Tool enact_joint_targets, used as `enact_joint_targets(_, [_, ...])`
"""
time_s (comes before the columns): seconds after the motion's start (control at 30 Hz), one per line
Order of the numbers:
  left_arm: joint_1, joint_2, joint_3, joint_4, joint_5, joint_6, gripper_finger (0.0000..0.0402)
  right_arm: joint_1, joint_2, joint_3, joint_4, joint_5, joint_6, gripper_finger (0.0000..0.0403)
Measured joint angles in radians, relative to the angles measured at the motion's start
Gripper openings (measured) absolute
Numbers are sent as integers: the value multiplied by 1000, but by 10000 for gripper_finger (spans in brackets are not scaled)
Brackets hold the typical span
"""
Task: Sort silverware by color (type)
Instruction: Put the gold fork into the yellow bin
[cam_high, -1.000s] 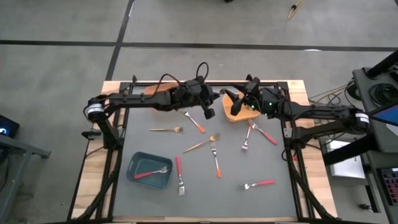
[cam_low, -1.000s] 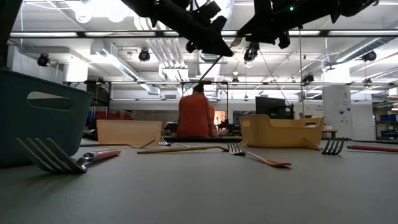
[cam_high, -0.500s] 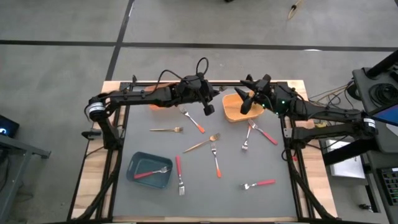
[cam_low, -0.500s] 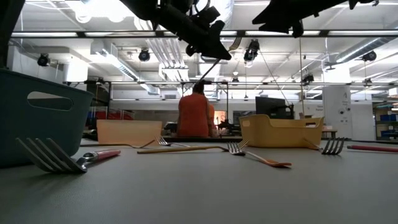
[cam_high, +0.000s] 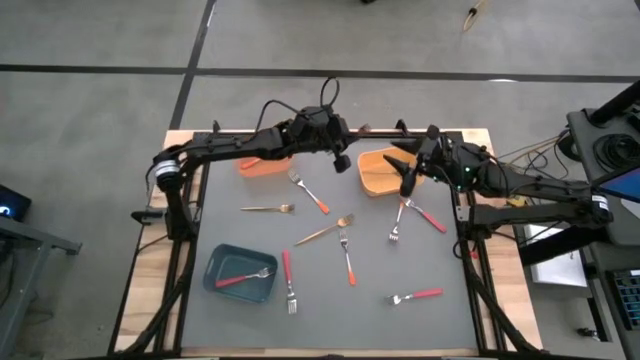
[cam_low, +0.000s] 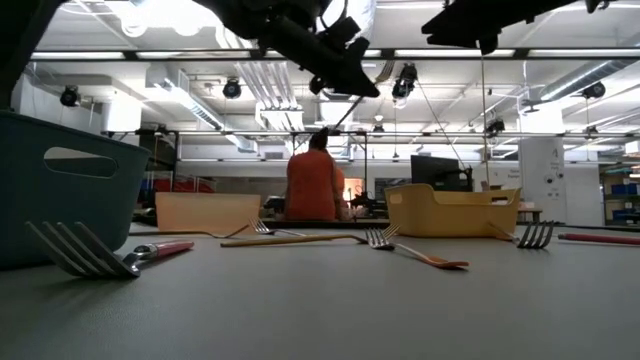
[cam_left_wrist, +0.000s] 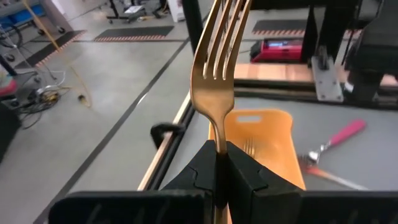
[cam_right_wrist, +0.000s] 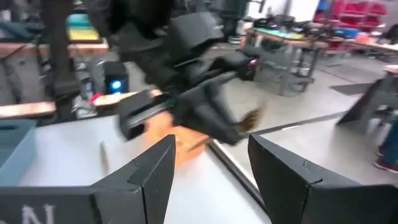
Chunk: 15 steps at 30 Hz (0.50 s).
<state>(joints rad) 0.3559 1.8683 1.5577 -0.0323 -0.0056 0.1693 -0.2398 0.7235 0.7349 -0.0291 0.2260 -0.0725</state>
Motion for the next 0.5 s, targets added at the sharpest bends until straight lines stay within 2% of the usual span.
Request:
enact_joint_targets(0.13, [-1,108,140,-35,25,4,0,0,-45,0,-51,-25,-11,194])
enact_joint_targets(0.37, [3,326,465,-272,31,35,0,2,-96,-4,-165,-28,-33,194])
enact_joint_targets(0.5, [5,435,640,-390,73,36,0,2,-103,-4,-178,-28,-53,194])
